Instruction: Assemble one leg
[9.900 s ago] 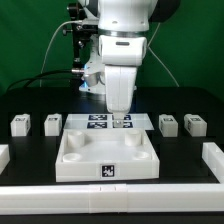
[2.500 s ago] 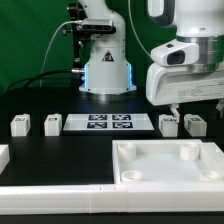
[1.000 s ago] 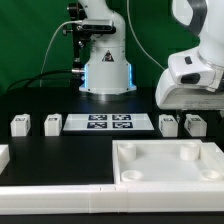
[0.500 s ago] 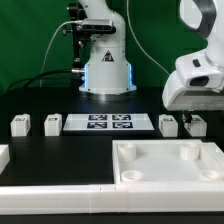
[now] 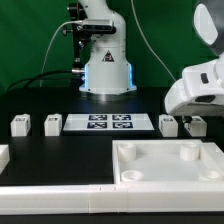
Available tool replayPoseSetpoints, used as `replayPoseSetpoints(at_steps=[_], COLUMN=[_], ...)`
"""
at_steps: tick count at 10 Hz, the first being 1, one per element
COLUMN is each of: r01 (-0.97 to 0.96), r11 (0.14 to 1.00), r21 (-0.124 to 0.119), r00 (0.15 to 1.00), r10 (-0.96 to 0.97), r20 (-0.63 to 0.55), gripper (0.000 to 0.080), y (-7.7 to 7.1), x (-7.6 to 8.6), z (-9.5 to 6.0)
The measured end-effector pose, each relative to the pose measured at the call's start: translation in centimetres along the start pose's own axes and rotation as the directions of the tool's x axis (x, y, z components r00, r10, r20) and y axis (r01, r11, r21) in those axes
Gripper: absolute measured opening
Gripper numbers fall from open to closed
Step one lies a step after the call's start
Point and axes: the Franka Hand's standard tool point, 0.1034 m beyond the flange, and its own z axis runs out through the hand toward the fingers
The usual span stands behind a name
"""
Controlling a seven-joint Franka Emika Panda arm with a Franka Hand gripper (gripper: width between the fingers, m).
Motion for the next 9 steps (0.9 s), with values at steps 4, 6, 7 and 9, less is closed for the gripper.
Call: replayPoseSetpoints(at_steps=[4, 6, 7, 9], r01=[0.021, 0.025, 0.025, 0.026], r11=[1.000, 0.999, 0.999, 0.999], r21=[-0.015, -0.026, -0.026, -0.027], r00=[0.992, 0.966, 0.967, 0.966], r10=[-0.019, -0.017, -0.018, -0.019], r20=[0.125, 0.257, 0.256, 0.258], gripper=[0.0649, 0.0649, 0.0649, 0.0649], y=[0.6, 0.8, 0.7, 0.7], x=[-1.1, -0.8, -0.5, -0.6], z=[0.8, 1.2, 1.3, 1.4])
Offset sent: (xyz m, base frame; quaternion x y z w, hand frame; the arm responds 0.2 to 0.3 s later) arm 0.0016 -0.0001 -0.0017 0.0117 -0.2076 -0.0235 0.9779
